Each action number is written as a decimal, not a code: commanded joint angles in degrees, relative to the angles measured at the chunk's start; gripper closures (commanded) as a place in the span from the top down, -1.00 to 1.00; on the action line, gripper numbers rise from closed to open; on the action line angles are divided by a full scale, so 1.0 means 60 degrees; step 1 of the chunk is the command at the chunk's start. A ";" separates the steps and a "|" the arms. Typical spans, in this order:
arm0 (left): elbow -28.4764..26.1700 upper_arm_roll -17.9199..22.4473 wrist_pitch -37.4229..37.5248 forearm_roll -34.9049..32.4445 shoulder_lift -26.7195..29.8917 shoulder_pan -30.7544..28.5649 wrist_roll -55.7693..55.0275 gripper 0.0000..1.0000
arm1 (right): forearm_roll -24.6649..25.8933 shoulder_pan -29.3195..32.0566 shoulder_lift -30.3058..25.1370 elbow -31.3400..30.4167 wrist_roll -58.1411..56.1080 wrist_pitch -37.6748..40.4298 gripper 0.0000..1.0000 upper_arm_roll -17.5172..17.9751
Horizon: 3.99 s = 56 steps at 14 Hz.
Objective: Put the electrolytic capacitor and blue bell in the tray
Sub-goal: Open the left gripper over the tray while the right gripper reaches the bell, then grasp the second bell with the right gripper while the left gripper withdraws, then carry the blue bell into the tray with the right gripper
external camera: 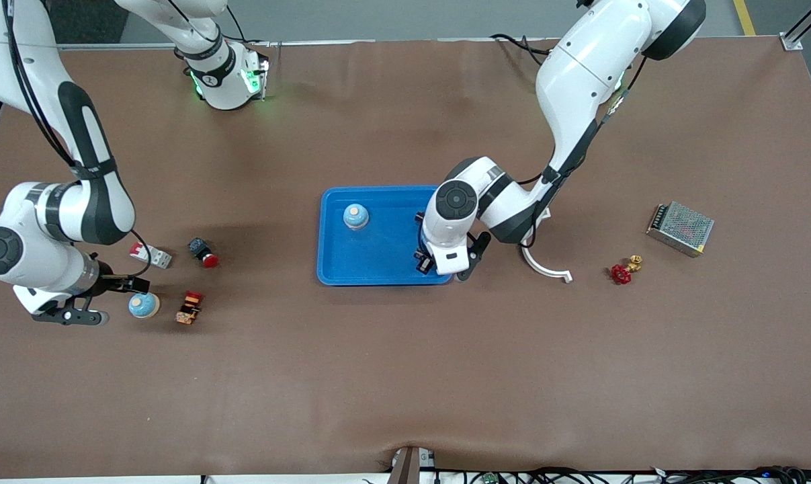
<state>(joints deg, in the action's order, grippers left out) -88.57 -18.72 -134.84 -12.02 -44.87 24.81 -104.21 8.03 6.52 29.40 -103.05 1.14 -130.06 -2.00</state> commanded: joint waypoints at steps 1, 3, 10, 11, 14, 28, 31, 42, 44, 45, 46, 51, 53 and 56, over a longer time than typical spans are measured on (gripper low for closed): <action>0.0405 0.0102 0.0659 -0.0384 0.0634 -0.0091 -0.0020 1.00 | 0.0067 0.0319 0.0605 0.0328 -0.0029 -0.0544 1.00 0.0201; 0.0479 0.0189 0.1260 -0.0458 0.1234 -0.0325 0.0504 1.00 | 0.0082 0.0364 0.0928 0.0663 -0.0029 -0.0589 1.00 0.0201; 0.0508 0.0160 0.3266 -0.0370 0.3271 -0.1993 0.4500 1.00 | -0.0283 0.0378 0.1544 0.1032 0.0000 -0.1204 1.00 0.0230; 0.0639 0.0160 0.3560 -0.0269 0.3375 -0.2199 0.5014 1.00 | -0.0342 0.0378 0.1559 0.0988 -0.0014 -0.1219 1.00 0.0245; 0.1021 0.0131 0.3709 -0.0268 0.3886 -0.2916 0.6696 1.00 | -0.0357 0.0451 0.1647 0.0653 -0.0044 -0.1656 1.00 0.0245; 0.0934 0.0393 0.6871 0.0784 0.6523 -0.4692 1.2762 1.00 | -0.0357 0.0715 0.1589 0.0050 -0.0381 -0.2098 -0.08 0.0318; 0.0874 0.1476 0.7807 0.1006 0.7008 -0.4195 1.4067 1.00 | -0.0372 0.0701 0.1559 0.0065 -0.0322 -0.1880 -1.00 0.0347; 0.0508 0.2944 0.8499 0.1519 0.7697 -0.3417 1.5961 1.00 | -0.4662 -0.0293 0.0843 0.1589 0.1855 0.2487 -1.00 0.0596; 0.0508 0.2929 0.8470 0.1519 0.7610 -0.3388 1.6020 1.00 | -0.4970 -0.0893 0.0535 0.1413 0.2968 0.2312 -1.00 0.0582; 0.0523 0.2914 0.8412 0.1534 0.7566 -0.3388 1.6020 1.00 | -0.4972 -0.1244 0.0374 0.1268 0.3655 0.2065 -1.00 0.0582; 0.0523 0.2900 0.8383 0.1519 0.7551 -0.3344 1.6020 1.00 | -0.4972 -0.1639 0.0213 0.1078 0.4503 0.1743 -1.00 0.0567; 0.0494 0.2885 0.8266 0.1519 0.7551 -0.3314 1.6020 1.00 | -0.4781 -0.3981 0.0168 0.0493 0.8504 -0.0216 -1.00 0.0523; 0.0494 0.2885 0.8265 0.1534 0.7565 -0.3315 1.6020 1.00 | -0.4694 -0.4804 0.0270 -0.0108 0.9226 -0.1506 -1.00 0.0479; 0.0494 0.2885 0.8265 0.1519 0.7565 -0.3315 1.6020 1.00 | -0.4679 -0.5508 0.0300 -0.0667 0.9856 -0.2303 -1.00 0.0479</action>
<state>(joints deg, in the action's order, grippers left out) -84.86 -1.77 -84.56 -3.90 -0.36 4.83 -9.20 -20.42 -24.88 32.31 -104.83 57.87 -142.72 1.69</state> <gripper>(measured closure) 0.000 0.326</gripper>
